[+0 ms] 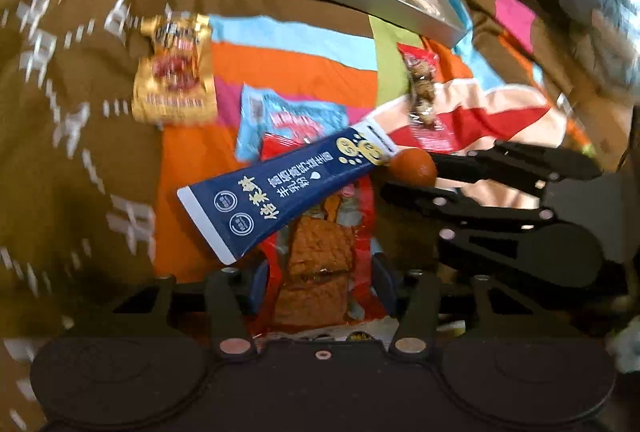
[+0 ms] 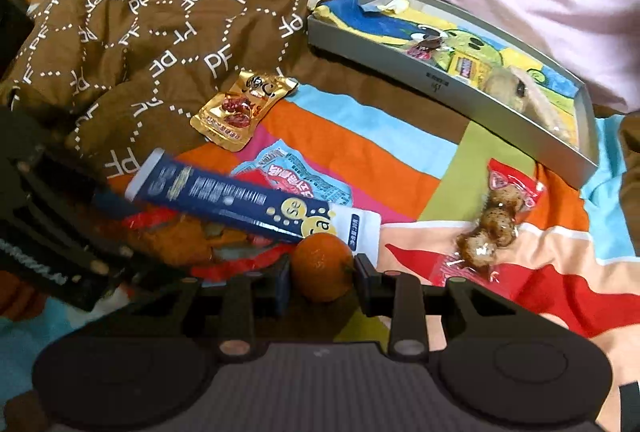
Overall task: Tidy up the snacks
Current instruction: 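Close the left gripper on the red strip pack while the right closes on the orange, then lift the red strip pack and orange with both grippers and carry them over the grey tray, then open both grippers to drop the strip pack and orange into the tray, then withdraw both grippers from the tray back toward the remaining snacks, then grasp the quail egg pack with the right gripper while the left grasps the blue Ca stick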
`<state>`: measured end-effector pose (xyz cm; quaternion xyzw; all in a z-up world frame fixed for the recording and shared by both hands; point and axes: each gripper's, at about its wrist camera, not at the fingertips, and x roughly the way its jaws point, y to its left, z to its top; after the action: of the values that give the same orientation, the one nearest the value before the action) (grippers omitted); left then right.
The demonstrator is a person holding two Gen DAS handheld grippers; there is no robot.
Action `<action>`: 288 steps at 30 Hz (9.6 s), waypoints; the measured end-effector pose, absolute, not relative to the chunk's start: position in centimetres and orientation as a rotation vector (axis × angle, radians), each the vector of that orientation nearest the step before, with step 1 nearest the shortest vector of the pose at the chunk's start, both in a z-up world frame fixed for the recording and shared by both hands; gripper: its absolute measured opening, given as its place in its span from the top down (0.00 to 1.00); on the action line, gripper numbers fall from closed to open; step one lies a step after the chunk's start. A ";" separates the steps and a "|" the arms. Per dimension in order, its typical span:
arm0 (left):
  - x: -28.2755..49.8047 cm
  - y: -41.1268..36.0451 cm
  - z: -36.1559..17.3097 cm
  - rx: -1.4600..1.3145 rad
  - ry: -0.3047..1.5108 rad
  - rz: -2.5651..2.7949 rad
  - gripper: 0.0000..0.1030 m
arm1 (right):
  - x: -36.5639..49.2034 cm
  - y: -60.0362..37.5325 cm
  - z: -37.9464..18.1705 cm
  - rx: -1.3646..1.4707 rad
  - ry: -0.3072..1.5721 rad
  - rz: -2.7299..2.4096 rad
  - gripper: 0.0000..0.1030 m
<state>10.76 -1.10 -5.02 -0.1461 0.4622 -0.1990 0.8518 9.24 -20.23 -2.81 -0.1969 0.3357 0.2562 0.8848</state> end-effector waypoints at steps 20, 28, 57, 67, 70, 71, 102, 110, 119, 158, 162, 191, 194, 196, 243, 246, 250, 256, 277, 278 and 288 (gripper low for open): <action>9.0 -2.0 -5.2 -0.330 0.944 -0.425 0.24 | 7.6 -23.6 -0.9 -0.294 0.689 0.463 0.64; 9.3 -6.0 -5.3 0.010 0.957 -0.405 0.26 | 8.4 -23.6 -0.9 -0.276 0.692 0.460 0.64; 8.0 -0.6 -3.5 -0.670 1.055 -0.501 0.44 | 8.4 -25.0 0.1 -0.229 0.628 0.432 0.64; 8.6 -1.1 -1.5 -0.698 0.965 -0.510 0.44 | 8.3 -27.0 1.9 -0.153 0.553 0.383 0.64; 8.5 -1.3 -1.3 -0.686 0.951 -0.502 0.44 | 8.5 -27.7 2.3 -0.119 0.550 0.368 0.64; 8.4 -1.2 -1.4 -0.689 0.951 -0.496 0.44 | 8.6 -27.9 2.3 -0.109 0.550 0.366 0.64; 26.2 -8.7 7.1 -0.527 0.430 -0.217 0.44 | 20.4 -31.2 4.1 -0.049 0.256 0.232 0.64; 31.7 -11.9 5.8 -0.490 0.410 -0.171 0.44 | 23.6 -32.5 2.3 0.004 0.277 0.179 0.64; 34.3 -13.1 3.2 -0.439 0.446 -0.118 0.44 | 25.4 -32.7 0.4 0.036 0.333 0.170 0.64; 31.5 -11.6 4.1 -0.379 0.409 -0.097 0.05 | 24.2 -31.6 1.3 0.028 0.292 0.164 0.13; 30.4 -11.8 5.0 -0.340 0.381 -0.117 0.04 | 23.4 -31.4 1.9 0.022 0.271 0.162 0.09; 15.2 -6.1 7.5 -0.184 0.347 -0.116 0.01 | 9.8 -30.0 5.8 0.037 0.183 0.215 0.00; 13.7 -5.2 7.3 -0.168 0.358 -0.114 0.01 | 8.4 -29.3 5.5 0.013 0.201 0.225 0.00; 12.8 -4.5 7.0 -0.160 0.366 -0.111 0.01 | 7.4 -28.9 5.2 -0.004 0.219 0.236 0.00; 14.1 -4.1 -4.9 0.093 0.819 -0.526 0.01 | 13.1 -28.2 -2.4 0.055 0.731 0.319 0.00; 14.8 -4.1 -4.9 0.100 0.806 -0.545 0.01 | 14.9 -28.5 -2.9 0.083 0.726 0.328 0.00; 16.0 -3.9 -5.3 0.054 0.836 -0.562 0.01 | 17.2 -28.7 -3.6 0.095 0.710 0.320 0.00; 16.6 -3.5 -5.6 0.004 0.852 -0.581 0.01 | 19.6 -28.8 -4.7 0.111 0.711 0.297 0.04; 14.3 -3.7 -4.7 -0.058 0.954 -0.616 0.46 | 18.0 -29.6 -4.0 0.119 0.856 0.255 0.49; 14.1 -3.9 -4.6 -0.052 0.961 -0.623 0.46 | 17.7 -29.8 -3.9 0.130 0.871 0.262 0.49; 14.3 -3.6 -5.1 -0.143 0.956 -0.586 0.32 | 14.3 -30.3 -3.3 0.136 0.950 0.328 0.43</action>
<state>14.34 -3.63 -5.08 -0.0677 0.4529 -0.2775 0.8446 14.30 -30.29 -3.26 0.0651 0.4550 0.1572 0.8741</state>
